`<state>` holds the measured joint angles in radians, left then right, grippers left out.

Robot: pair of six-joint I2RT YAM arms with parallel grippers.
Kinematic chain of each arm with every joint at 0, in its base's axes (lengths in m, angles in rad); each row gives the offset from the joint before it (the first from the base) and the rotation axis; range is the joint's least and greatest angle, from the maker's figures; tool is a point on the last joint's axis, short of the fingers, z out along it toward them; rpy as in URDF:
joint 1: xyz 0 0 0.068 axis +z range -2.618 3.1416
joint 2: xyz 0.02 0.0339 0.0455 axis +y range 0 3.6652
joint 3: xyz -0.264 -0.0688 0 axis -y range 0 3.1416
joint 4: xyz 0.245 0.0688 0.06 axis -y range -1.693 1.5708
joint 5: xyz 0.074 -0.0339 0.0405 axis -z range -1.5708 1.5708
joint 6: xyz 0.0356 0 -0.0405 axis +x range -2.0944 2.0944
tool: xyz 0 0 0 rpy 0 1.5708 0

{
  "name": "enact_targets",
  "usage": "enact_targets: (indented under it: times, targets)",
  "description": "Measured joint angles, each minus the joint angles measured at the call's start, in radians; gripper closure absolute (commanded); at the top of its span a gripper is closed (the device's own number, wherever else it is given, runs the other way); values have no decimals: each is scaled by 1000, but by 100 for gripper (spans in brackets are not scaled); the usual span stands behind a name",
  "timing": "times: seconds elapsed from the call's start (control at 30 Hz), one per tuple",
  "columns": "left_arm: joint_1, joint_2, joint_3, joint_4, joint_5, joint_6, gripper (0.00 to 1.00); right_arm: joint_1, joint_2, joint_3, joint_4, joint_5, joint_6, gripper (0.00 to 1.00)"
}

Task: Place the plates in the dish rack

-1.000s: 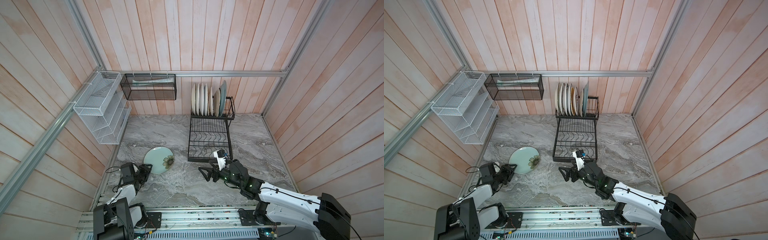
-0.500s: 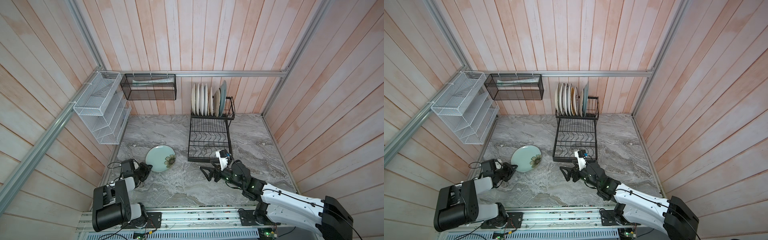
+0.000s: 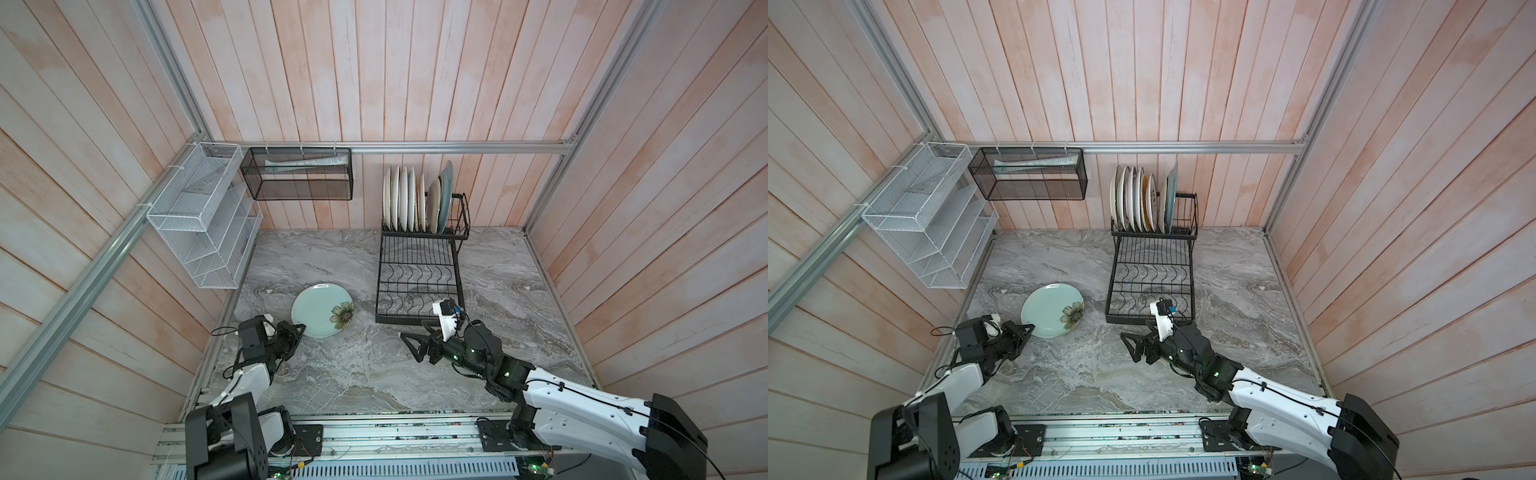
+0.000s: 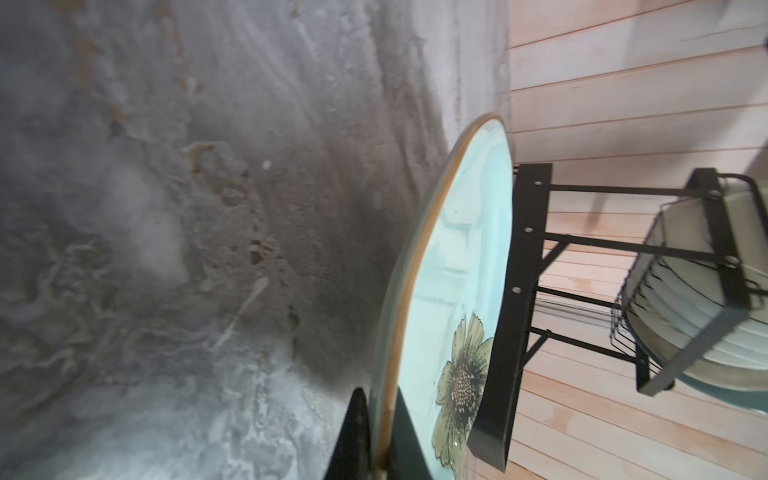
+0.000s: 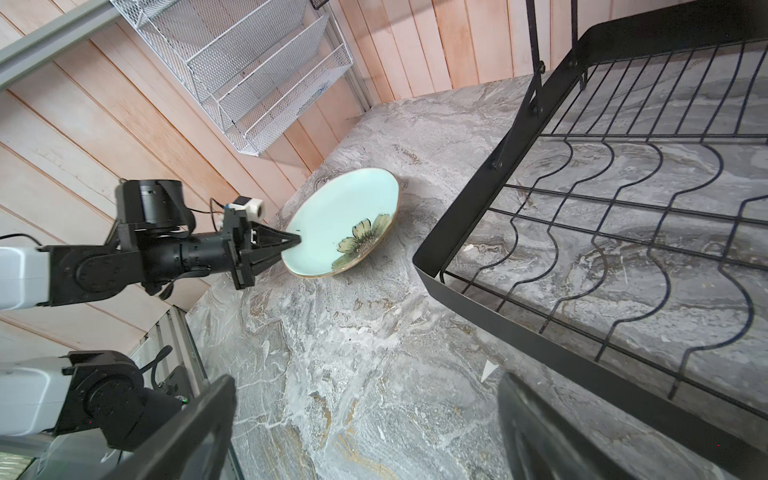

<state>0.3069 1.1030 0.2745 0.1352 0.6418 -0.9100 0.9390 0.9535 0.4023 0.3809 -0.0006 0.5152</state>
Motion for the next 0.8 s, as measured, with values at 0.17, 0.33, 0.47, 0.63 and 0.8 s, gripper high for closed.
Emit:
enact_targets:
  times: [0.17, 0.33, 0.47, 0.63, 0.8]
  targets:
    - [0, -146, 40, -82, 14, -16, 100, 0, 0, 1, 4, 26, -47, 2]
    - [0, -189, 123, -192, 60, -14, 100, 1, 19, 11, 38, 36, -159, 2]
    - [-6, -208, 205, -320, 64, 21, 100, 14, 51, 23, 89, 31, -288, 2]
    - [-53, -226, 308, -474, 24, 71, 100, 60, 102, 43, 136, 25, -485, 2]
    - [-167, -227, 410, -614, -85, 92, 100, 99, 166, 92, 144, 29, -668, 2]
